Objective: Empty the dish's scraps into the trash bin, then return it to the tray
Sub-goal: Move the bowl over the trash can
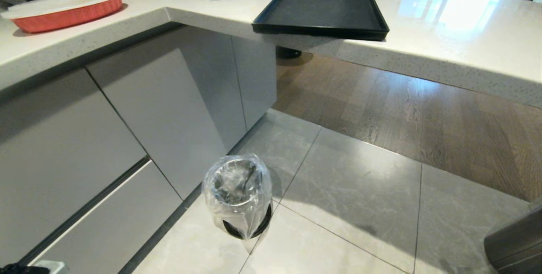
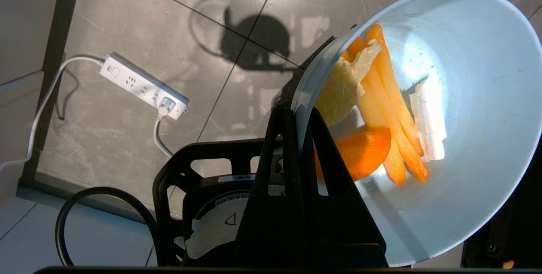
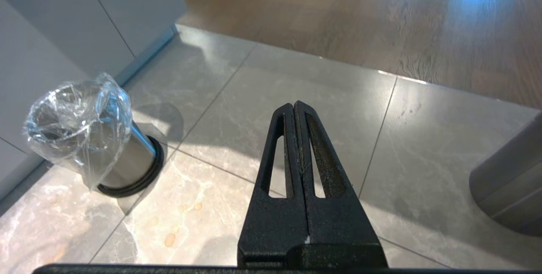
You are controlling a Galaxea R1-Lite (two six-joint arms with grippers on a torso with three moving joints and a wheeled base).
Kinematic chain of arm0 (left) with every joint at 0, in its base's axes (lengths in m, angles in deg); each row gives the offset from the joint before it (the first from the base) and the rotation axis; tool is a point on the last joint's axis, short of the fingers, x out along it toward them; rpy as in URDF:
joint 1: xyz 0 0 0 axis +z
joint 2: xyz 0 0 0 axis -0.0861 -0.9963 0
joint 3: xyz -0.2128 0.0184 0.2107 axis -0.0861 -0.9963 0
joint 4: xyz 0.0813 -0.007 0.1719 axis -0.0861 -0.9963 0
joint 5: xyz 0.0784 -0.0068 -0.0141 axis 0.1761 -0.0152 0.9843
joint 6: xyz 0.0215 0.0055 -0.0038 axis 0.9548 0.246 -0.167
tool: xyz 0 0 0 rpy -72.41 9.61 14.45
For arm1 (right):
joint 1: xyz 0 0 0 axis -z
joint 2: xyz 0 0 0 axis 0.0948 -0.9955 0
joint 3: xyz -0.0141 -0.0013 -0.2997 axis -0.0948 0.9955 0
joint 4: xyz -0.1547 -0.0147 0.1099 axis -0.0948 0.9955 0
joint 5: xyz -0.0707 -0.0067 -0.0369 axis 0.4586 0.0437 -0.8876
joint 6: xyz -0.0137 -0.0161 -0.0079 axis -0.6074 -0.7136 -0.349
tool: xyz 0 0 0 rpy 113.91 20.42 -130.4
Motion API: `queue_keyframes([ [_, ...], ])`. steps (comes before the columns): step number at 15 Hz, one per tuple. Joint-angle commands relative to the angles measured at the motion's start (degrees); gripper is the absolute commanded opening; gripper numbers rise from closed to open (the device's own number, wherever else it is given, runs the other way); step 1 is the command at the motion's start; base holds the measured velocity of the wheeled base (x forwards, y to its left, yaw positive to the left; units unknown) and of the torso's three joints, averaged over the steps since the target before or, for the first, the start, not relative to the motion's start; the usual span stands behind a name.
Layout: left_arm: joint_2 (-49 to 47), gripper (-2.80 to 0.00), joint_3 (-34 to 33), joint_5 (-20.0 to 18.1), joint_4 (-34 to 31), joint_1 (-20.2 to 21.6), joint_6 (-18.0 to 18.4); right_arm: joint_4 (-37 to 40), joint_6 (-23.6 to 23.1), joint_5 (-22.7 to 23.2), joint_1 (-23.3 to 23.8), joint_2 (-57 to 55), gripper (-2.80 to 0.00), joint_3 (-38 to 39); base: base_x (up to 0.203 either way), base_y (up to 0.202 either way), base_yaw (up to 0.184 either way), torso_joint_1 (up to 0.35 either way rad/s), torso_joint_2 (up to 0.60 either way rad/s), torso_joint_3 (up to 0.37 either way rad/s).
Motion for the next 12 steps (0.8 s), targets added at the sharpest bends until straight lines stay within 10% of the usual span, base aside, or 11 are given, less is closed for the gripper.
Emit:
queue_keyframes([
  [1, -0.14, -2.8, 0.2, 0.05, -0.17, -0.74, -0.08, -0.02, 0.05, 0.0, -0.01, 0.02, -2.8, -0.01, 0.0, 0.0, 0.0, 0.002, 0.0, -0.198],
  [12, 0.12, -2.8, 1.02, 0.05, 3.47, -1.56, -0.22, -0.02, 0.05, 0.0, -0.01, 0.02, -2.8, -0.01, 0.0, 0.0, 0.0, 0.003, 0.0, -0.2],
])
